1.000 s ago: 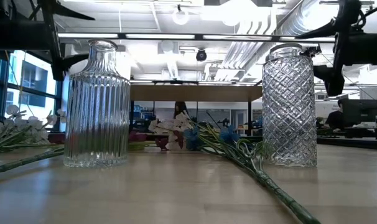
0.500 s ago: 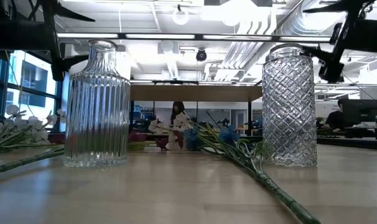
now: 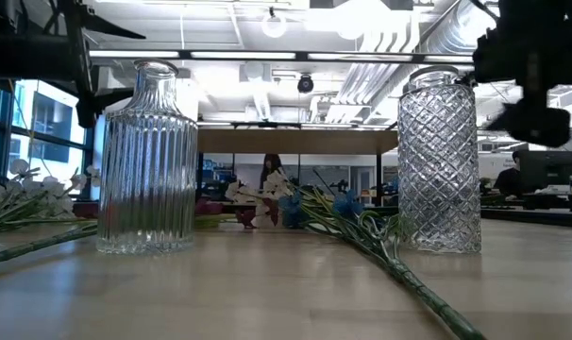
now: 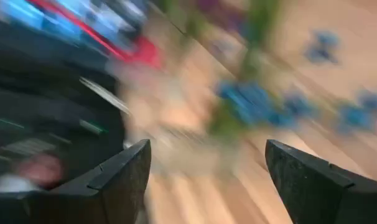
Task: Pick and place flowers into a vace then onto a shelf
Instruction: Put the blue flowers into the right transparent vase
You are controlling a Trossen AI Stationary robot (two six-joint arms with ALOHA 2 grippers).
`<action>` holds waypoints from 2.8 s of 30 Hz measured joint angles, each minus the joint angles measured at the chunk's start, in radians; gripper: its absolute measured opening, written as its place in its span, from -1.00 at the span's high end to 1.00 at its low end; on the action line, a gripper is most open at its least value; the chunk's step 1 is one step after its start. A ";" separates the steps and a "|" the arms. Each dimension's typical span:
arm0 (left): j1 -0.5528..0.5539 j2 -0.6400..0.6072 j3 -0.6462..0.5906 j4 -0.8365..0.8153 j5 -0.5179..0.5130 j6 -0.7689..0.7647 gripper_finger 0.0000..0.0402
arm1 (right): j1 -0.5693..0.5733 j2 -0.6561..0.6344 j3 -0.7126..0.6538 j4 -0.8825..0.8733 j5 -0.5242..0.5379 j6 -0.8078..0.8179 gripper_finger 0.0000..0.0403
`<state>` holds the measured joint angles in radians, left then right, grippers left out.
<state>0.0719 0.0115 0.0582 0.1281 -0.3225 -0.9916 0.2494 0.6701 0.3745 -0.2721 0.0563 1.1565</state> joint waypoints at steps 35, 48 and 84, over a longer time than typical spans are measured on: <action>0.000 0.000 0.000 -0.074 0.080 -0.006 -0.94 | 0.281 0.854 0.305 0.258 0.229 -0.585 -0.51; 0.000 0.000 0.000 -0.109 0.077 -0.007 -0.94 | 0.279 0.942 0.305 0.377 0.356 -0.557 -0.51; 0.000 0.000 0.000 -0.061 -0.134 -0.009 -0.94 | 0.163 0.972 0.306 0.426 0.419 -0.320 -0.34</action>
<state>0.0715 0.0116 0.0586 0.0672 -0.4561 -1.0003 0.4122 1.6424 0.6804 0.1535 0.4748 0.8363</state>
